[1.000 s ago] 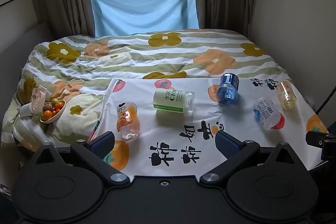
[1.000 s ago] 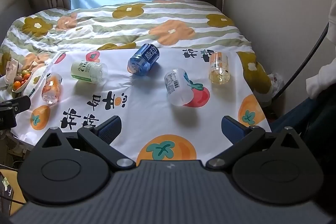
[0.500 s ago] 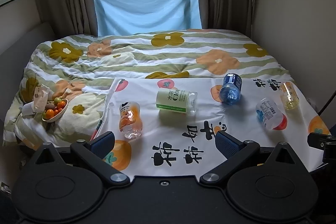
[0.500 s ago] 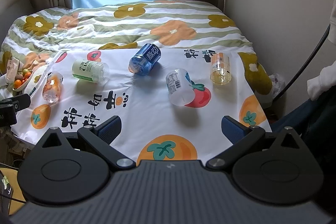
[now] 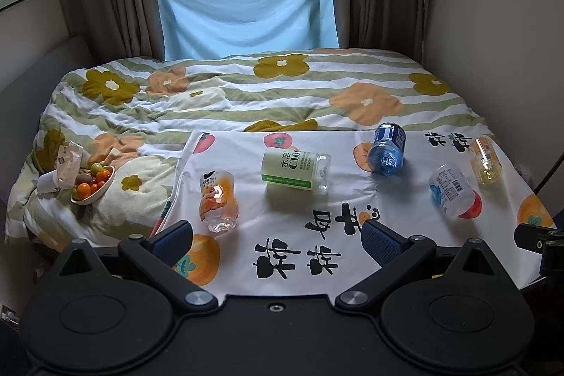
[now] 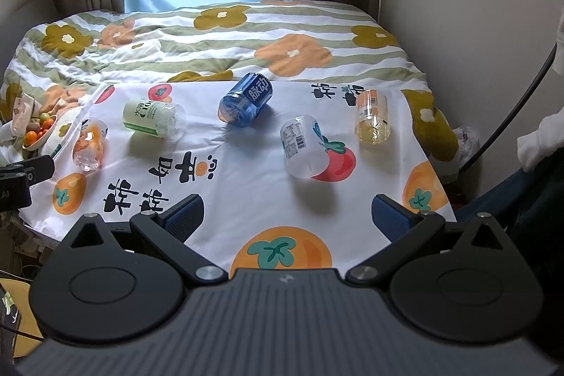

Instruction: Flip cup upright

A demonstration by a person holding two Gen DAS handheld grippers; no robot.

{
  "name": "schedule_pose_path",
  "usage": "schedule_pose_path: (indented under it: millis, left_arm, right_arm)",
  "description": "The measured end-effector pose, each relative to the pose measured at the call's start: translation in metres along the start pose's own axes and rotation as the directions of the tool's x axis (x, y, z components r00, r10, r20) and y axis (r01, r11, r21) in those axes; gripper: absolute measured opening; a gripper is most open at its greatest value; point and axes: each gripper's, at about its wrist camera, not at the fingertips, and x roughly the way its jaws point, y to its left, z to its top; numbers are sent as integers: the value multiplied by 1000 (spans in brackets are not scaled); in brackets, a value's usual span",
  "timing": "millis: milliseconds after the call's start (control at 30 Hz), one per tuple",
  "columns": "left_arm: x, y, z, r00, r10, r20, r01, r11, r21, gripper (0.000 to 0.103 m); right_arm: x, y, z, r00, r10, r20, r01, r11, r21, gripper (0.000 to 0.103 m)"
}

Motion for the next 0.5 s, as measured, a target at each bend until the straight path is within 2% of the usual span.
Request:
schedule_pose_path:
  millis: [500]
  left_arm:
    - [-1,0,0,1000,-1,1,1,1000,1,103]
  right_arm:
    - [-1,0,1,1000,3,-1,-3,1000,3,103]
